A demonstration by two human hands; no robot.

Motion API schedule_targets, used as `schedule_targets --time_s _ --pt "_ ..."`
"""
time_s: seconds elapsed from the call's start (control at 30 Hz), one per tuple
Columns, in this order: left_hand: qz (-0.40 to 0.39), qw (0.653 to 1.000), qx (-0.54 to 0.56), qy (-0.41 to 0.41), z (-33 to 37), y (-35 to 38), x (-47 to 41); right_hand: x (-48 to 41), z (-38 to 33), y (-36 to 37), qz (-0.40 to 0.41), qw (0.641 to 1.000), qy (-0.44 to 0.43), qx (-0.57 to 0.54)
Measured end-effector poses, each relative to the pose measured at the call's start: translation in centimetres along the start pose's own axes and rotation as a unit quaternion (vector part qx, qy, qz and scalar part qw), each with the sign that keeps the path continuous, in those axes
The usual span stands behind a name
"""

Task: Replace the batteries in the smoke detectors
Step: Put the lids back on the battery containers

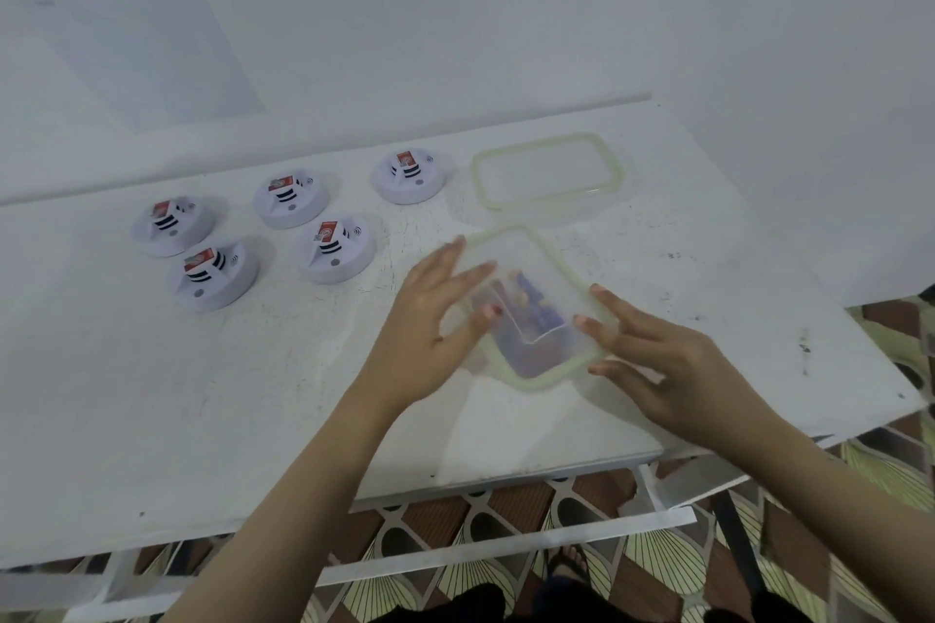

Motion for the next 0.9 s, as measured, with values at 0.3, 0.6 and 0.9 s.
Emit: schedule_targets --time_s 0.3,0.6,0.9 --pt "0.034 0.97 0.166 -0.172 -1.9 -0.1 -0.9 -1.0 2.1 -1.4 -0.034 0.934 0.292 -0.204" --pt "-0.013 0.942 0.261 -0.211 -0.2 1.2 -0.5 -3.3 6.2 -2.9 0.068 0.878 0.367 -0.3" --pt "0.01 0.947 0.226 -0.227 0.1 1.8 -0.7 -4.1 7.3 -2.9 0.063 0.883 0.377 -0.271"
Point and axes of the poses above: each hand's wrist, its own x-axis away from the middle knuckle, its own y-axis out of the palm, z = x × y, the point moved 5 cm from there along -x, towards the middle knuckle, and after that the axes turned 3 degrees about z, right-handed, at the moved point
